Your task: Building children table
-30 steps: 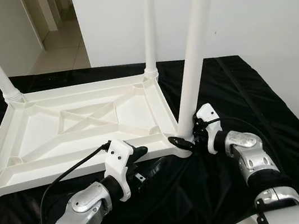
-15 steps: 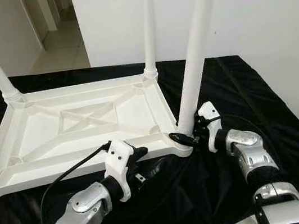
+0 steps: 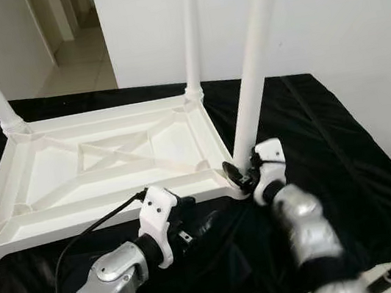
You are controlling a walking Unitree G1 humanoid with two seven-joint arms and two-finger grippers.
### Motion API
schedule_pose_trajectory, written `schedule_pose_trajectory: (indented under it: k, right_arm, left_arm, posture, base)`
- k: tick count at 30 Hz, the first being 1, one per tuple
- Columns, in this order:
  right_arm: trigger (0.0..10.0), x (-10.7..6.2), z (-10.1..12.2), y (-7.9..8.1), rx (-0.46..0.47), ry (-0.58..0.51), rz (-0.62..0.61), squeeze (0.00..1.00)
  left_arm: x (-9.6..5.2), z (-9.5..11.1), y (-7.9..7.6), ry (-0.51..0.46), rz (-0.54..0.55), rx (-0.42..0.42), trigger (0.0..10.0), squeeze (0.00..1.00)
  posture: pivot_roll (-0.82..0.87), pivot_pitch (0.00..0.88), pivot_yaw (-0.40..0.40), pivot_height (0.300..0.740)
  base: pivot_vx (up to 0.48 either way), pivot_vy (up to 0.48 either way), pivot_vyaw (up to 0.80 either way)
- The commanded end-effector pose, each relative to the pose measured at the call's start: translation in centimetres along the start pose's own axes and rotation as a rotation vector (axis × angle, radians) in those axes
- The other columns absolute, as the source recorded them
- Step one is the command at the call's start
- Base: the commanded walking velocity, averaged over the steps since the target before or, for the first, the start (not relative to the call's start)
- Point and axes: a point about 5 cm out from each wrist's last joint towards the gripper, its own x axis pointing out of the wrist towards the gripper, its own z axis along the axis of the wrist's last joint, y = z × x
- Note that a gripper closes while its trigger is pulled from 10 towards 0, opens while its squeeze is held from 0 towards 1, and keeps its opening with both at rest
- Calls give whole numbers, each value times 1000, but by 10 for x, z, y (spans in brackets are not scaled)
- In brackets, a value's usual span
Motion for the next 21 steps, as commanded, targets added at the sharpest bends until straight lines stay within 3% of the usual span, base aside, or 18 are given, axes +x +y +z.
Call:
schedule_pose_trajectory:
  k: [1,3,4,7,8,10,14,15,21]
  right_arm:
    - [10000,-9,-18,-2,-2,92,-111,0]
    - [10000,-9,-18,-2,-2,92,-111,0]
    - [10000,-14,-19,1,13,98,-232,0]
    - [10000,-17,-19,6,33,115,-340,0]
    - [10000,-17,-17,15,35,122,-386,0]
    - [10000,-17,-14,21,28,124,-411,0]
    - [10000,-18,-9,32,20,118,-344,0]
    - [10000,-18,-6,33,42,92,-306,1000]
    - [10000,-19,1,33,79,32,-241,1000]
  left_arm:
    - [0,-1,0,9,29,-6,10000,0]
    - [0,-1,0,9,29,-6,10000,0]
    - [0,-1,0,9,27,-6,10000,0]
    - [0,-2,-1,10,26,-7,10000,0]
    - [-1,-2,-2,11,26,-9,10000,0]
    - [-1,-2,-2,11,26,-11,10000,0]
    - [-1,-2,-2,11,28,-8,10000,0]
    - [-1,-2,-1,10,30,-7,10000,0]
    - [0,-2,-1,5,33,-9,10000,0]
  posture:
    - [-14,60,-40,740]
    - [-14,60,-40,740]
    - [-12,60,-43,740]
    - [-7,58,-47,740]
    - [-6,56,-49,740]
    - [-6,56,-49,740]
    - [-4,46,-57,740]
    - [-4,45,-58,740]
    - [-4,37,-62,740]
  base:
    - [0,0,0]
    - [0,0,0]
    - [0,0,0]
    - [0,0,0]
    - [0,0,0]
    - [0,0,0]
    - [0,0,0]
    - [0,0,0]
    - [0,0,0]
